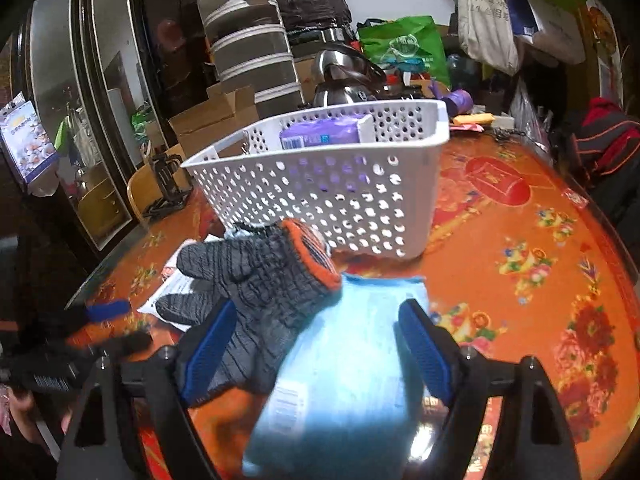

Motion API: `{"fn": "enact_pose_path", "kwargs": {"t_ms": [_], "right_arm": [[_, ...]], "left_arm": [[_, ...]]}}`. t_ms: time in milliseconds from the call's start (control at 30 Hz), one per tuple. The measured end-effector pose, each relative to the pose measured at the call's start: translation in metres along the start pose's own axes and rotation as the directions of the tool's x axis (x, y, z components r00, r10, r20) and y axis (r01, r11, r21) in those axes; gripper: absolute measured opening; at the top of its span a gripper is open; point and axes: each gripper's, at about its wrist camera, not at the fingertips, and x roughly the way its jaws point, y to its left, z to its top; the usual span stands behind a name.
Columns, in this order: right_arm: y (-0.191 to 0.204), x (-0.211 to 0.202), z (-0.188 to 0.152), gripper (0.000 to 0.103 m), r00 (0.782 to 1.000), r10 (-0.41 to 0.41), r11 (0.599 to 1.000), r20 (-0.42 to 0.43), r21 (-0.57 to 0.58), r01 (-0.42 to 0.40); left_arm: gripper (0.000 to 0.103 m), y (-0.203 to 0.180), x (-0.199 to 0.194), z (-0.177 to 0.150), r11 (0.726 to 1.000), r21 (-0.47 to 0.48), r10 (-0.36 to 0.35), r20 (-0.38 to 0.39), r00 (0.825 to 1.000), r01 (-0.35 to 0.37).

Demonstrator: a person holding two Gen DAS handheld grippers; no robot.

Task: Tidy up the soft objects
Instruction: 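Move both grippers to the gray knit gloves and close on them, then lift the gray gloves and carry them over the white basket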

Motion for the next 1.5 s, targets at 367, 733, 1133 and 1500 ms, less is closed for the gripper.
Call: {"fn": "enact_pose_path", "kwargs": {"t_ms": [367,733,1133,1500], "right_arm": [[0.012,0.03,0.014,0.063,0.998,-0.009,0.998,-0.064,-0.067,0.005],[0.01,0.041,0.011,0.031,0.995,-0.024,0.995,-0.094,-0.1,0.014],[0.014,0.016,0.011,0.013,0.999,0.035,0.995,-0.04,-0.09,-0.038],[0.02,-0.03,0.033,0.013,0.993,0.088,0.994,0.083,-0.071,-0.082]], "left_arm": [[0.064,-0.019,0.02,-0.01,0.998,0.05,-0.021,-0.071,0.997,0.025],[0.014,-0.023,0.039,-0.003,0.994,0.069,-0.075,-0.081,0.994,0.081],[0.006,-0.024,0.003,0.007,0.99,0.107,-0.091,0.04,0.995,0.086],[0.006,-0.027,-0.042,0.045,0.986,0.133,-0.121,0.156,0.98,0.101]]}}
